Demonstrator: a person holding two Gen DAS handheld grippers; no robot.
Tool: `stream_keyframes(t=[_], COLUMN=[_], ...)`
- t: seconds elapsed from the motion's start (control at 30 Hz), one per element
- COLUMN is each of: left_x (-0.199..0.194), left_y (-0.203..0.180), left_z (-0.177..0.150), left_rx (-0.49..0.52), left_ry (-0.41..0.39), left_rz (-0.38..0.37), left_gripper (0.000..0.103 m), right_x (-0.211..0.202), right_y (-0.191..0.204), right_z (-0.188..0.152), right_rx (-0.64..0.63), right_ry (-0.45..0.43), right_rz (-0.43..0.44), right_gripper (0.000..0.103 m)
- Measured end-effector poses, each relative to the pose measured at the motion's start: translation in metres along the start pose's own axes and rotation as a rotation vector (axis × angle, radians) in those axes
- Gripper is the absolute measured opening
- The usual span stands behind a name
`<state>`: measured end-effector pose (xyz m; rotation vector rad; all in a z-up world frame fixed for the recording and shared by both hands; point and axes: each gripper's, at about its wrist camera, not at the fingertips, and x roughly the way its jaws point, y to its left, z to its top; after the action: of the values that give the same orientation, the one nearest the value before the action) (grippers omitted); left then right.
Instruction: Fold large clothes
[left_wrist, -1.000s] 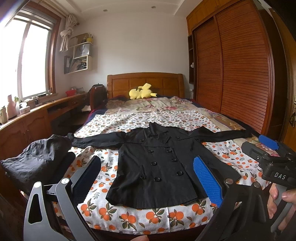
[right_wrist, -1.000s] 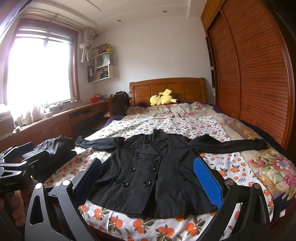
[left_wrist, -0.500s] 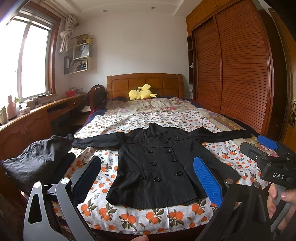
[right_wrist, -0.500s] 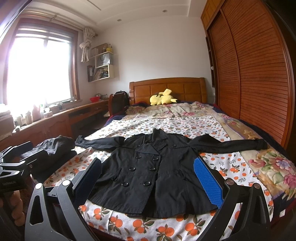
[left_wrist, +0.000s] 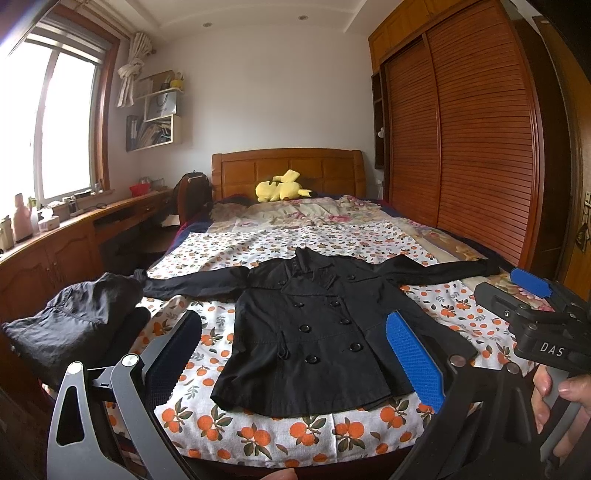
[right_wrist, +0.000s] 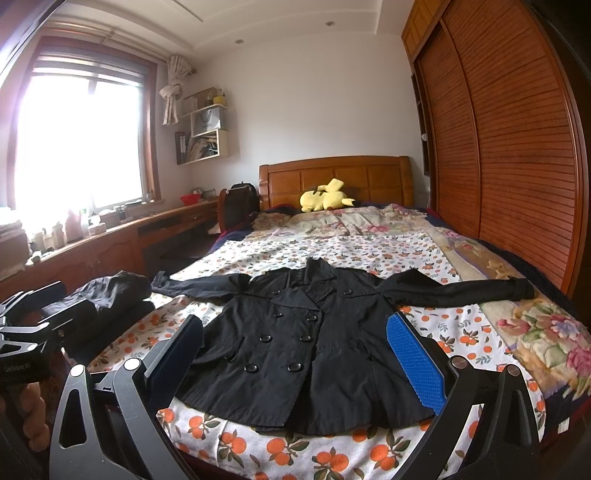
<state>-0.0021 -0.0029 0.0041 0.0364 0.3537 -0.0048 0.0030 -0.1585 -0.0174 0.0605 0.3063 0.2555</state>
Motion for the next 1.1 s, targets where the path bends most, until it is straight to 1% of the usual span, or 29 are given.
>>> stream_keyframes(t=[0.8,1.03,1.1], left_x=[-0.002,0.011,0.018], left_y=[-0.001,0.003,0.007], left_z=[0.002,-0.003,-0.006], left_rx=[0.0,-0.007,-0.011], left_ry=[0.001,0.026,0.039], left_rz=[0.001,0.015,0.017], left_gripper=[0.101,0.101,0.101], right_x=[0.0,0.008,0.017], right_y=[-0.001,0.001,0.003], right_z=[-0.001,0.0,-0.001], right_rx=[-0.001,-0.003,-0.007], right_ry=[0.001,0.014,0.025], right_rz=[0.002,0.004,0.008], right_gripper=[0.096,0.096,0.096])
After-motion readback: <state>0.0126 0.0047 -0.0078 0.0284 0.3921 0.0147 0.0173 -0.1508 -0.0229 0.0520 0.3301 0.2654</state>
